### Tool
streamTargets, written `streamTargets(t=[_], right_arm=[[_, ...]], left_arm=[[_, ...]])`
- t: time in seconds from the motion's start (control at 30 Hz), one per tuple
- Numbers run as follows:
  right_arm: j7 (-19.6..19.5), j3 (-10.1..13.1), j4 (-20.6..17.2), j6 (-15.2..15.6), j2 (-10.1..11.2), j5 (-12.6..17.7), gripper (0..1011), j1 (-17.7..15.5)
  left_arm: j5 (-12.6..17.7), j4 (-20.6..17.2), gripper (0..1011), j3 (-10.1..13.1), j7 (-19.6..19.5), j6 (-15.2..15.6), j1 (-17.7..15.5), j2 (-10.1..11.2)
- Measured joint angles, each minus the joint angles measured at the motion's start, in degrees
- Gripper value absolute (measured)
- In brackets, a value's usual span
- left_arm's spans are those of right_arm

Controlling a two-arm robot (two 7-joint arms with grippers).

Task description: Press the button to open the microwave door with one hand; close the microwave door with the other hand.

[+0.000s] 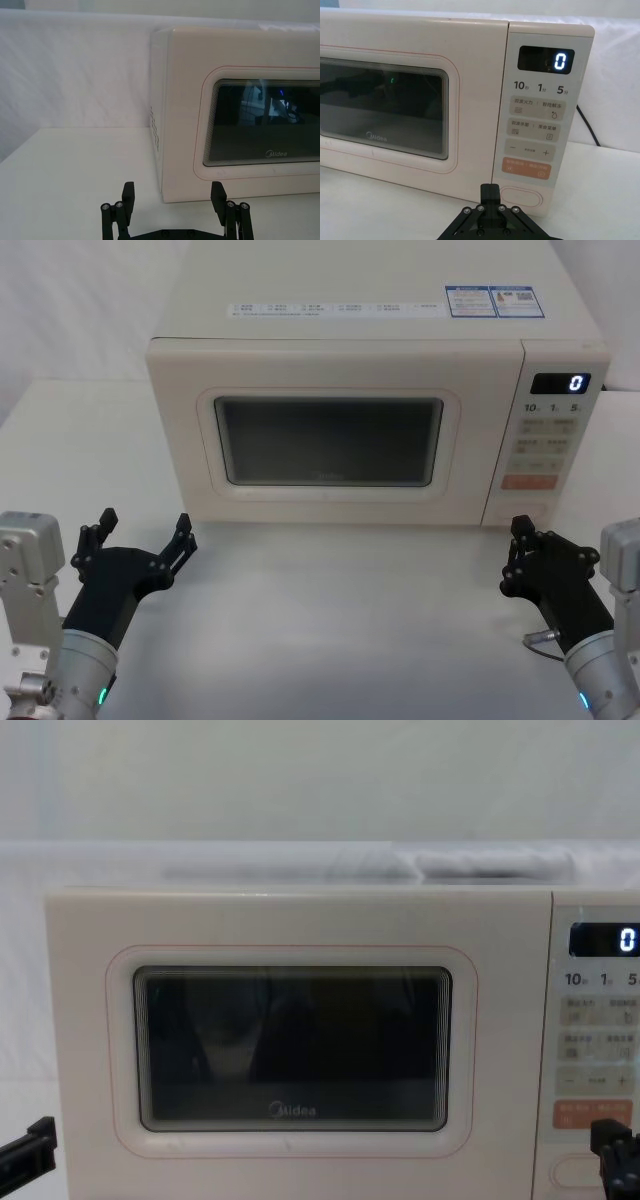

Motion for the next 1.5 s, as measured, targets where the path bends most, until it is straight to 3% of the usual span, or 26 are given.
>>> streamTargets(t=[0.33, 0.63, 0.97, 1.5], right_arm=[[1.49, 0.67, -0.04, 0.32, -0.99, -0.02, 0, 0.63], [4.2, 3.37, -0.04, 4.19, -2.25, 2.05, 0, 1.31], [7.58, 5.41, 3.89, 6.7, -3.25, 4.04, 0, 3.88], [8.6, 5.56, 10.47, 7.08, -3.63, 2.33, 0, 7.95]], left_arm=[[0.0, 0.0, 1001, 0.0, 0.0, 0.0, 0.0, 0.0], [0.0, 0.0, 1001, 0.0, 0.0, 0.0, 0.0, 0.0], [0.0, 0.0, 1001, 0.0, 0.0, 0.0, 0.0, 0.0], [0.0, 0.0, 1001, 0.0, 0.0, 0.0, 0.0, 0.0]])
